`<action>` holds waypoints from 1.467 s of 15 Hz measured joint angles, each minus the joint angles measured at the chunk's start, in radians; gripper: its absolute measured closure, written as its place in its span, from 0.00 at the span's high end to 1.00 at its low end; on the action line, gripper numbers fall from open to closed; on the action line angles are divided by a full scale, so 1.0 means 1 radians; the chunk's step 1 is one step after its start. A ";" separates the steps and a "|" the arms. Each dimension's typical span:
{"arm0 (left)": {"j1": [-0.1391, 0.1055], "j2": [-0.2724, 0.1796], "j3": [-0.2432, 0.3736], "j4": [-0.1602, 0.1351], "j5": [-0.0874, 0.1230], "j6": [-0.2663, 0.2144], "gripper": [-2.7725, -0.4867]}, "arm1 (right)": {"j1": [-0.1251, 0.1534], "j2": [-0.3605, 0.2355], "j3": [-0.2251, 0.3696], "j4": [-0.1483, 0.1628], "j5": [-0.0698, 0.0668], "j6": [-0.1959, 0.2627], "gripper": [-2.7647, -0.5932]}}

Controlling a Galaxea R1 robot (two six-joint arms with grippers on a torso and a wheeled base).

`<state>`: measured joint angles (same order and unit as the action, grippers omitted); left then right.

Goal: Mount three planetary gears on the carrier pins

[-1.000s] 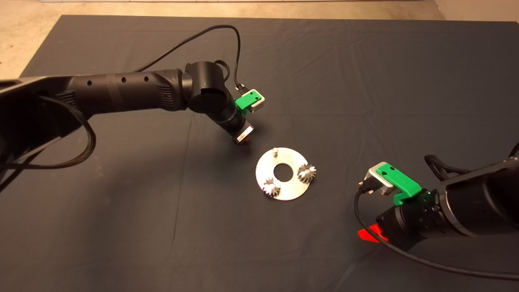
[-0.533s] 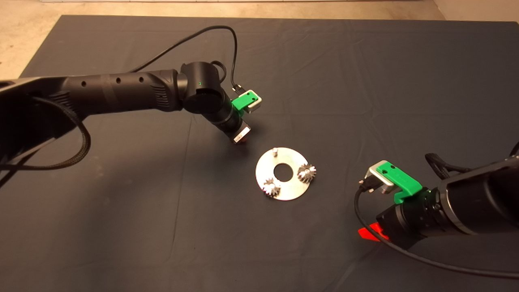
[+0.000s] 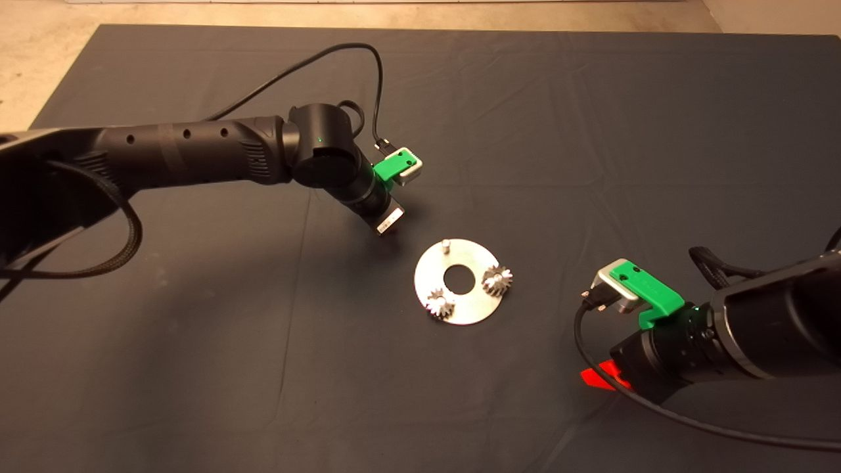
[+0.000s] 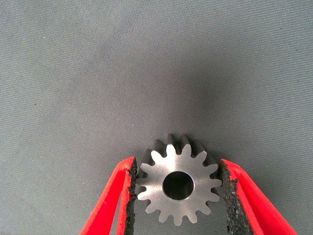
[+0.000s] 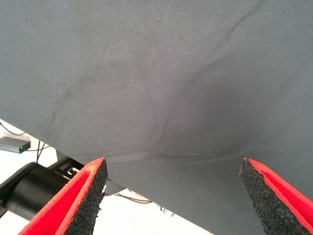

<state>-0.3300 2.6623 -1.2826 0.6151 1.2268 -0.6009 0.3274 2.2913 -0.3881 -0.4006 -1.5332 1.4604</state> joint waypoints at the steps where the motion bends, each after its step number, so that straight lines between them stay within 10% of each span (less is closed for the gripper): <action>1: 0.000 0.000 0.000 0.000 0.000 0.000 0.22 | 0.000 0.000 0.000 0.001 0.000 0.000 0.66; 22: 0.005 -0.003 0.031 -0.002 0.013 -0.009 0.12 | 0.003 -0.029 0.000 0.001 -0.001 0.000 0.66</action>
<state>-0.3250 2.6597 -1.2513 0.6128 1.2402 -0.6100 0.3304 2.2626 -0.3881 -0.3991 -1.5341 1.4600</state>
